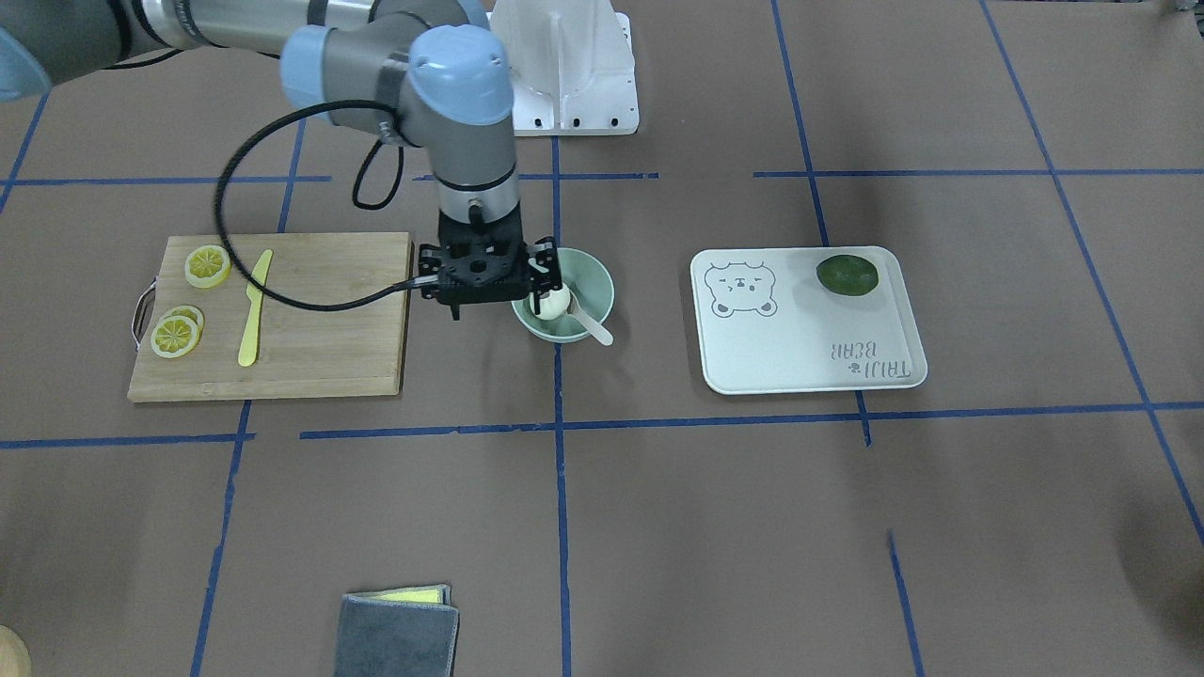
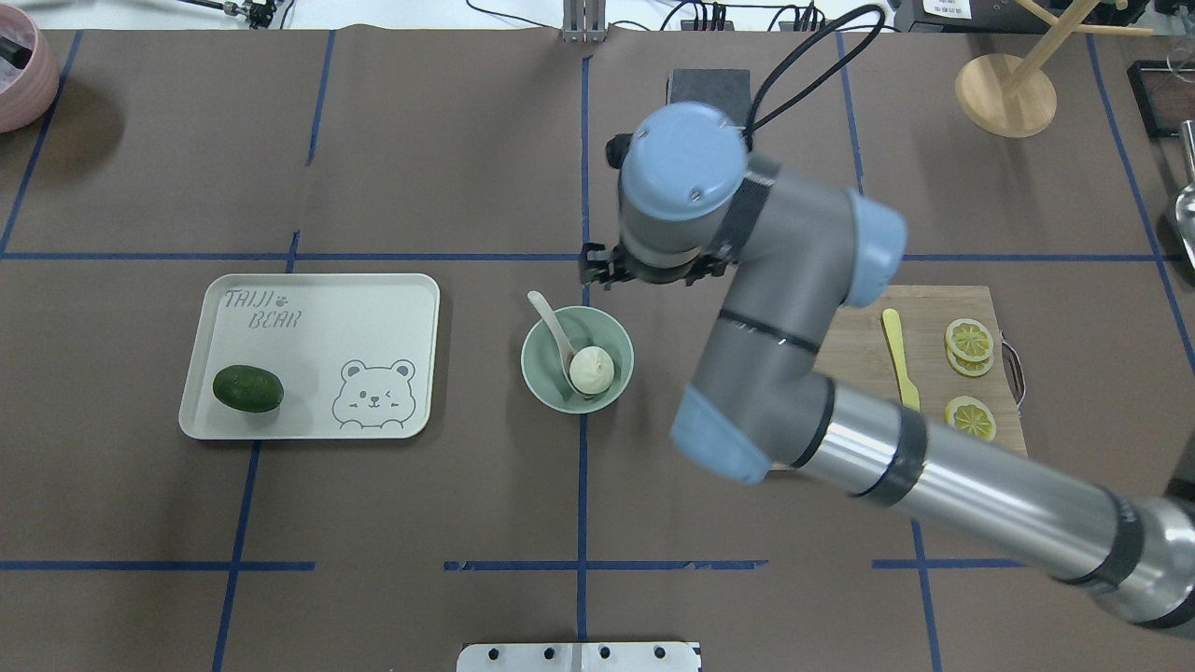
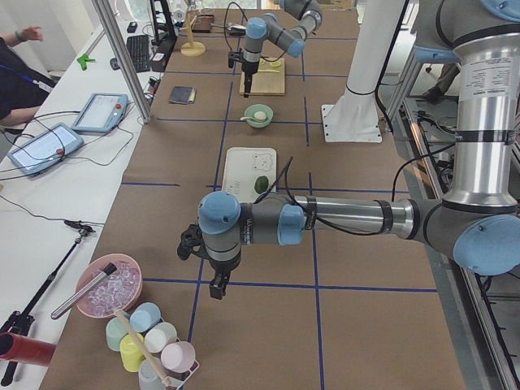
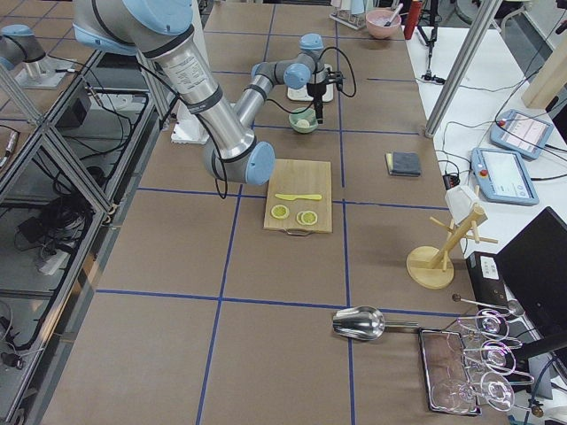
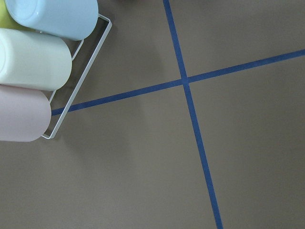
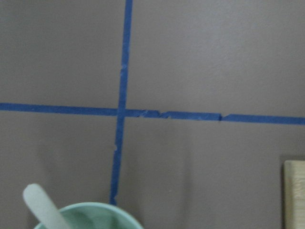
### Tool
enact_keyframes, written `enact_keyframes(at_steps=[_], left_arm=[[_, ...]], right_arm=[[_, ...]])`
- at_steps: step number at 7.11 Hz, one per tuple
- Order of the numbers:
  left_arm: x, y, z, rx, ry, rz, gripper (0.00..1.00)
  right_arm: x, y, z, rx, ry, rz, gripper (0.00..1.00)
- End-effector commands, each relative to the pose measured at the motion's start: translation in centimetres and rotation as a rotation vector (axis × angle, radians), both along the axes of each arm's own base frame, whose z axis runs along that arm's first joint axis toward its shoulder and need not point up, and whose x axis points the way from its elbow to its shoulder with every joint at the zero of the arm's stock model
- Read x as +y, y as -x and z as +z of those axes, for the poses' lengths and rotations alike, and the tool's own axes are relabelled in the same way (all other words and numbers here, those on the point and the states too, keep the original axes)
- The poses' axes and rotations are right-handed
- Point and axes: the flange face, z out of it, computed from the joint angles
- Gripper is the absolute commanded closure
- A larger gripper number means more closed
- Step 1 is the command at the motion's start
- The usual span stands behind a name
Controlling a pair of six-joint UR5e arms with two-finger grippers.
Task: Put spoon and bun in bowl
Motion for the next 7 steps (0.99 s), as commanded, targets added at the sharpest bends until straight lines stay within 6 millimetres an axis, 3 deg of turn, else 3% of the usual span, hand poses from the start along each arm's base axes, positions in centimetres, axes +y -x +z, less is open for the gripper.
enact_keyframes(at_steps=[1, 2, 3, 4, 5, 6, 7], left_arm=[[0.5, -0.1, 0.7, -0.003, 0.015, 0.004, 0.00], [0.8, -0.1, 1.2, -0.001, 0.026, 0.005, 0.00], [0.9, -0.1, 1.2, 0.001, 0.027, 0.005, 0.00], [0.9, -0.1, 1.0, 0.007, 0.027, 0.002, 0.00], [0.9, -0.1, 0.9, 0.009, 0.031, -0.002, 0.00], [1.0, -0.1, 0.9, 0.010, 0.036, -0.005, 0.00], [1.0, -0.3, 0.8, 0.041, 0.037, -0.005, 0.00]], right_arm=[[-8.4, -17.8, 10.8, 0.026, -0.080, -0.171, 0.00], [-10.0, -26.5, 17.2, 0.056, -0.122, -0.236, 0.00], [-10.2, -34.8, 23.4, 0.081, -0.119, -0.252, 0.00], [-8.7, -41.3, 29.7, 0.113, -0.116, -0.280, 0.00], [-5.3, -46.2, 35.5, 0.112, -0.050, -0.255, 0.00], [-1.9, -49.5, 39.9, 0.109, 0.027, -0.211, 0.00], [1.7, -51.6, 42.7, 0.108, 0.077, -0.186, 0.00]])
